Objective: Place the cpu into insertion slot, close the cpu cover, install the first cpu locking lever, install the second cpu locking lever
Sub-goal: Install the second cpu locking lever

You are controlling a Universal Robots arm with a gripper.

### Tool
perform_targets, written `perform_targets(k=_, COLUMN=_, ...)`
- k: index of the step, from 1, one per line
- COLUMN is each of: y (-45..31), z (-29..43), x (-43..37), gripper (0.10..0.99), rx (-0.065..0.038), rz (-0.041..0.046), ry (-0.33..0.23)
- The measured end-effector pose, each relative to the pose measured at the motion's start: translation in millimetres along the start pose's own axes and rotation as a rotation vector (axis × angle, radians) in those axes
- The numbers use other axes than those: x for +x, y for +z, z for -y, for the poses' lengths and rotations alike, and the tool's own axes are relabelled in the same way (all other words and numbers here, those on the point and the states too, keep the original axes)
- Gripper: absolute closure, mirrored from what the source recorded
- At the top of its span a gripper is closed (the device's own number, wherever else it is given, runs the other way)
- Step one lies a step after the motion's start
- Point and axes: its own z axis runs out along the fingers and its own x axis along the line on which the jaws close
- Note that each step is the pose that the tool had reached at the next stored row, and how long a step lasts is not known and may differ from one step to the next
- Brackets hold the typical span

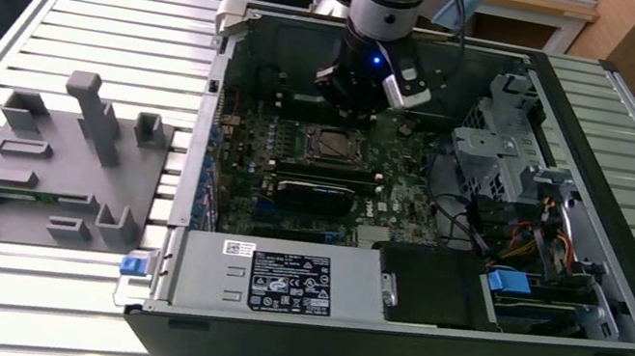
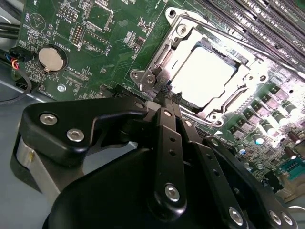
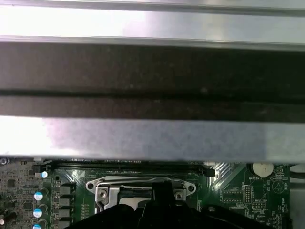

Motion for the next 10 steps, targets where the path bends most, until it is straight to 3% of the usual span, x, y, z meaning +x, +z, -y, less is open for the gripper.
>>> perform_targets(k=7, y=-15.1, z=-0.7, x=-0.4, gripper=0.98, rx=0.0, rz=0.0002, ry=0.001)
perform_targets(k=10, y=-15.4, z=1.2, x=-0.4, gripper=0.98, rx=0.0, rz=0.0002, ry=0.001)
